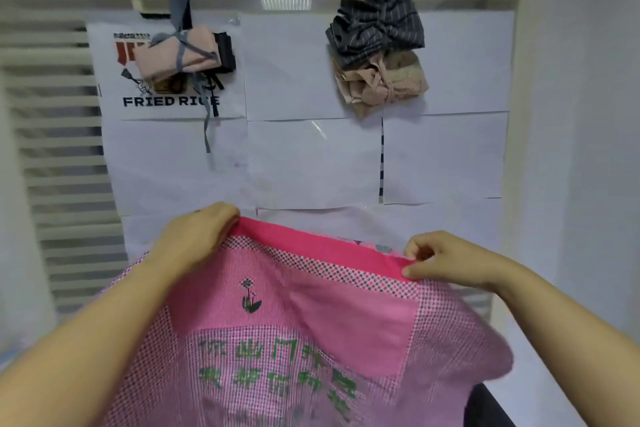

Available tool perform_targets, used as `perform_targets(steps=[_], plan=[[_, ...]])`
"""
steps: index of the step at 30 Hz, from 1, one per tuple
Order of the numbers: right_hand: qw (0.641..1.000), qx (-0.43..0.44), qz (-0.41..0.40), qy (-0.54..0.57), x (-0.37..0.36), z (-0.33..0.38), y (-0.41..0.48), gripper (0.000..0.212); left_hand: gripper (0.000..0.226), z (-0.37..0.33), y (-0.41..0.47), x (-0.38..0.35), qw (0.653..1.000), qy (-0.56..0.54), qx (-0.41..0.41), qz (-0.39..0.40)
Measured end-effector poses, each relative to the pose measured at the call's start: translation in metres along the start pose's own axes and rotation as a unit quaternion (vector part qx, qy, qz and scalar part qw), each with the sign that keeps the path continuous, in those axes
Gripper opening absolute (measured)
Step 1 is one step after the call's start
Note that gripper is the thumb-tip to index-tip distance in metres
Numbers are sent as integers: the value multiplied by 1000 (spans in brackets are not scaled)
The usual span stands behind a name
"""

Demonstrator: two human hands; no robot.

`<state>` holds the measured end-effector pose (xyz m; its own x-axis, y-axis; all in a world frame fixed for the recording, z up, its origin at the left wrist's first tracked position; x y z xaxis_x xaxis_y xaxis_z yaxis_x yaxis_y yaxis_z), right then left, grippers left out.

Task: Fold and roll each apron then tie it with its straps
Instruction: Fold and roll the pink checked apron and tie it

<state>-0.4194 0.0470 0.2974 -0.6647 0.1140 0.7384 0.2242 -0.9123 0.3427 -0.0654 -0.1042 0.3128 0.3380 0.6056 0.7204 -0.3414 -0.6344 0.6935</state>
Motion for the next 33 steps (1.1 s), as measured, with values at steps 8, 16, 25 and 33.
perform_targets(steps=[8,16,25,33], plan=[[995,22,-41,83,-35,19,-2,16,23,6,14,15,997,-15,-12,-79],[993,63,-46,-88,-15,21,9,25,32,21,11,15,998,-17,-12,-63],[950,-2,-34,-310,4,1,30,28,41,11,13,1,996,25,2,86],[970,-85,51,-224,16,-32,23,53,17,24,2,-39,969,68,56,229]])
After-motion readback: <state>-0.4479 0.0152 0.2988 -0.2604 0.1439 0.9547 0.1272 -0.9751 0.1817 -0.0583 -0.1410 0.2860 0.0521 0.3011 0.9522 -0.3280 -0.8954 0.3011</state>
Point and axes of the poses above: each hand's wrist, its own y-axis towards the middle knuckle, its own x-axis out of the back of the hand, z = x × y, the point moved 2 cm from there along y, towards the middle knuckle, and after that the axes turned 13 degrees about x, right-handed, at the moved point
